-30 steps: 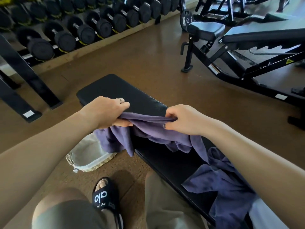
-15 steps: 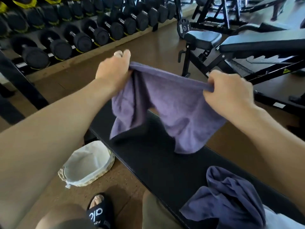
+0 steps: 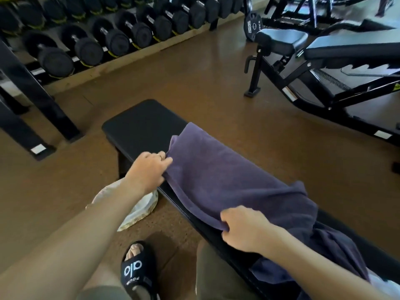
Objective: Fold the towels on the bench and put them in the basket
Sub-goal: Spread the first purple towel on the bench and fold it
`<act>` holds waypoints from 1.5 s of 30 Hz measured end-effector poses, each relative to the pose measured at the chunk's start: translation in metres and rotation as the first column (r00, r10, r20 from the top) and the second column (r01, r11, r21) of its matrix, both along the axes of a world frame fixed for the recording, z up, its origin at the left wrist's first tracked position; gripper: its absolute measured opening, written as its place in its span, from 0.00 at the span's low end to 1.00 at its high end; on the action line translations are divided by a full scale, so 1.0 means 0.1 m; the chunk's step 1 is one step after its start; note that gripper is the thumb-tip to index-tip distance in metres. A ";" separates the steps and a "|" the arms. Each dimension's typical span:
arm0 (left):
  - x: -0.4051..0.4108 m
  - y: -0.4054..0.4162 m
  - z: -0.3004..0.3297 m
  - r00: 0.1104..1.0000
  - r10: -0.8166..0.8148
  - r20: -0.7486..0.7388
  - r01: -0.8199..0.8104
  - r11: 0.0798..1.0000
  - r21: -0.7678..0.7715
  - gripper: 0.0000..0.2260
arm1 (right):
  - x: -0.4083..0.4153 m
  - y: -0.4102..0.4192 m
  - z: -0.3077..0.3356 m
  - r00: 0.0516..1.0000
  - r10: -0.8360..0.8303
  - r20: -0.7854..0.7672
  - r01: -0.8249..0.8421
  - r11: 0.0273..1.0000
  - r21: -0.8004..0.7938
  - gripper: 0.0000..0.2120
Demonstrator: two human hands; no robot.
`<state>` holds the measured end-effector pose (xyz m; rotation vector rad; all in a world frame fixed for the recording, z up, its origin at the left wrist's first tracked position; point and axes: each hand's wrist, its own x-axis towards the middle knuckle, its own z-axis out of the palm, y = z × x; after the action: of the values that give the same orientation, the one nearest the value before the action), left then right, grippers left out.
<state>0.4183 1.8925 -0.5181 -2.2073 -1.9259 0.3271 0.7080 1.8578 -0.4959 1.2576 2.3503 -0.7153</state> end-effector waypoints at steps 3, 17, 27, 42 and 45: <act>-0.06 -0.15 -0.18 0.936 0.210 0.282 -0.225 0.974 0.022 0.07 | -0.06 0.03 0.02 0.996 0.025 0.084 -0.010 0.984 -0.178 0.08; -0.11 0.26 -0.20 0.282 0.490 0.825 -0.601 0.761 -0.246 0.16 | -1.03 1.65 0.10 0.880 -0.246 -0.407 0.314 0.943 0.109 0.19; -0.23 0.71 -0.42 0.475 0.439 0.763 -0.438 0.870 -0.227 0.13 | -1.55 2.36 -0.22 0.843 -0.394 -0.366 0.409 0.912 -0.039 0.28; -0.56 0.68 -0.28 -0.043 0.413 0.910 -0.750 0.588 -0.302 0.06 | -1.70 2.63 -0.45 0.623 -0.501 -0.601 0.590 0.805 -0.059 0.05; -0.69 0.58 -0.36 -0.183 0.427 0.886 -0.762 0.508 -0.402 0.04 | -1.68 2.64 -0.39 0.667 -0.509 -0.544 0.535 0.836 -0.125 0.18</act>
<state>0.3494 1.9506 -0.5537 -0.8075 -3.2288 -1.6447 0.5404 2.1219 -0.5344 2.0158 2.4299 -1.3884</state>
